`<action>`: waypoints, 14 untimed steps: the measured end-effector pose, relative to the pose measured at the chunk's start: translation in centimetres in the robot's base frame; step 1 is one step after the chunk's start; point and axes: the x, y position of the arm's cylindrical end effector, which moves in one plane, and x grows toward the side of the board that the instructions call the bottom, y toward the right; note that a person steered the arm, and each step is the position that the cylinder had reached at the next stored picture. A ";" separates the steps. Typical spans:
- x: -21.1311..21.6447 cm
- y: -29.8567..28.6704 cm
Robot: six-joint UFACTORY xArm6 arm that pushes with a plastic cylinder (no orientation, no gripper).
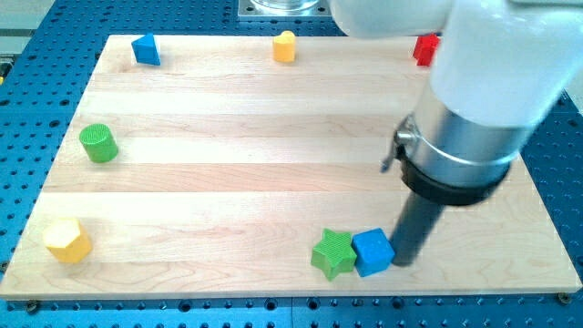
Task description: Place the cube below the red circle vertically
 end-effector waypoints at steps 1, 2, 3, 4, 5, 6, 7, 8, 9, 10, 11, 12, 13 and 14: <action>-2.4 -1.6; -1.5 -8.8; 1.6 -10.2; 3.8 -10.2; 3.8 -6.8; 1.8 -5.4; -0.9 -5.8; -1.6 -2.5; -2.3 1.5; -5.2 -0.6; -5.1 4.9; -4.3 9.0; -3.0 10.4; -1.4 10.4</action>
